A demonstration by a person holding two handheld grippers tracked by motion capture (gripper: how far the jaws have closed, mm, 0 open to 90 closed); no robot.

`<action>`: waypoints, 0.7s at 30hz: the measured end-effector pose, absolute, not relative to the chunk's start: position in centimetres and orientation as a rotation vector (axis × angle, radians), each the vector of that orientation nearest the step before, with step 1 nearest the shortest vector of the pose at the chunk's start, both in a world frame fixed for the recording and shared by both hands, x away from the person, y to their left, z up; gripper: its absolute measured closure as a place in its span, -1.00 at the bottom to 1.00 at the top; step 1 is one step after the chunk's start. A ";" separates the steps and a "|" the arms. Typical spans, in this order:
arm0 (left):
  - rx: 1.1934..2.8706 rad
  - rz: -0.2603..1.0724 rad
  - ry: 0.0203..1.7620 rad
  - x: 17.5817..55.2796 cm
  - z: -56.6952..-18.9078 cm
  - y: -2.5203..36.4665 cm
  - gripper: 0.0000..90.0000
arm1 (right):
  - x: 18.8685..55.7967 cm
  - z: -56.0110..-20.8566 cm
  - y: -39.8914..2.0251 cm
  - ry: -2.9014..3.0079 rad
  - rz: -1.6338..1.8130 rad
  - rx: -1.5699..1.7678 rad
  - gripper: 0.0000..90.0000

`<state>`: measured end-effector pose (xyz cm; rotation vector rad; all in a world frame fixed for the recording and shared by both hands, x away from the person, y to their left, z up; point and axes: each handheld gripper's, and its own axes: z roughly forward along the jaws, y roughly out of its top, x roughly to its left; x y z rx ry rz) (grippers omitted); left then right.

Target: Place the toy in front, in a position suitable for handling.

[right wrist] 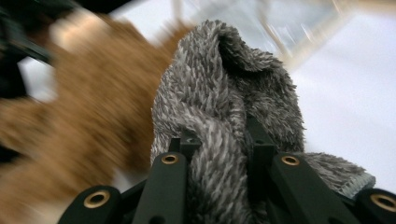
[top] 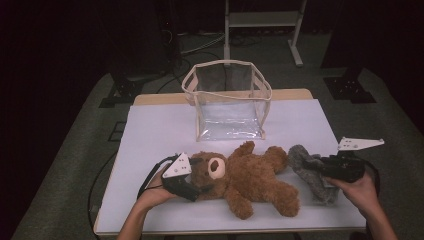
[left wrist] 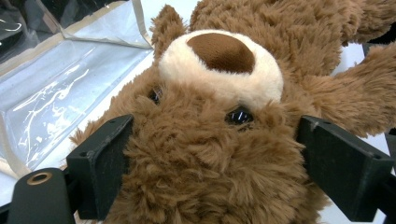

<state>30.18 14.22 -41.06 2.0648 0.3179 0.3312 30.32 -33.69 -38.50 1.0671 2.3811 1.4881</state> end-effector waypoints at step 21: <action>2.083 0.348 0.337 30.2 -41.0 14.0 -0.69 | 30.0 -36.7 -21.2 2.569 1.431 0.644 0.58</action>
